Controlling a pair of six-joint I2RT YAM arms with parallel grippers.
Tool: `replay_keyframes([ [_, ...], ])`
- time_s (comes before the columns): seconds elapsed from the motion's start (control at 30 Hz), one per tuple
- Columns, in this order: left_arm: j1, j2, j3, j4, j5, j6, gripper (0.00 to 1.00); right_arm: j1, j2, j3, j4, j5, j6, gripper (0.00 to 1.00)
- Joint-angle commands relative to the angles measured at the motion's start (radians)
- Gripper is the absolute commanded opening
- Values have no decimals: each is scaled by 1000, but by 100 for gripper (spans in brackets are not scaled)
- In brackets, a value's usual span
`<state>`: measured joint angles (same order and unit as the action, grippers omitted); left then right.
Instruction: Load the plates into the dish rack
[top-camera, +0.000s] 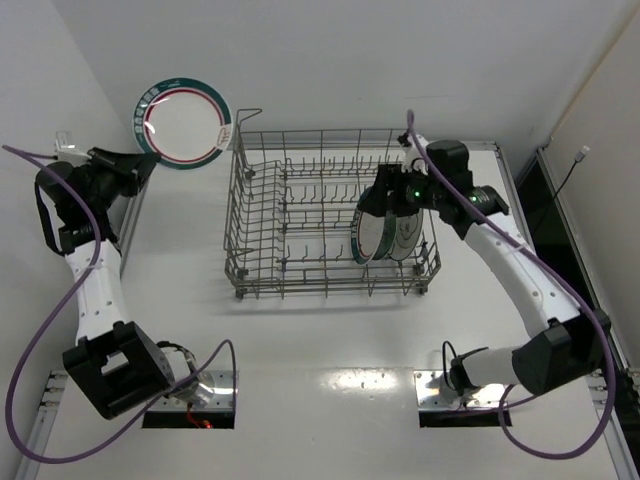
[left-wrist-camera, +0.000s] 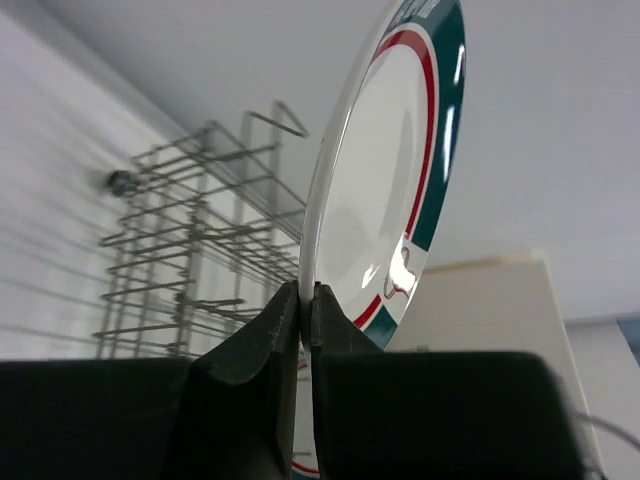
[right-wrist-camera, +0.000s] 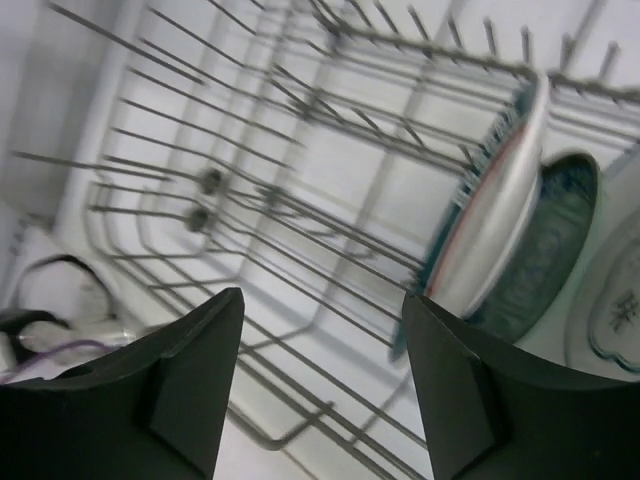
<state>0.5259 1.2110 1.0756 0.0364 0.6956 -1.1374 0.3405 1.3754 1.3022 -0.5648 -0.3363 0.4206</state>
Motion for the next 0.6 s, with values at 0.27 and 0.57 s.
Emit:
replay_keyframes([
  [0.27, -337, -53, 15, 401, 211, -19, 0, -121, -19, -225, 900, -555, 530, 62],
  [0.57, -593, 39, 26, 373, 143, 13, 0, -121, -19, -164, 1022, -555, 552, 67],
])
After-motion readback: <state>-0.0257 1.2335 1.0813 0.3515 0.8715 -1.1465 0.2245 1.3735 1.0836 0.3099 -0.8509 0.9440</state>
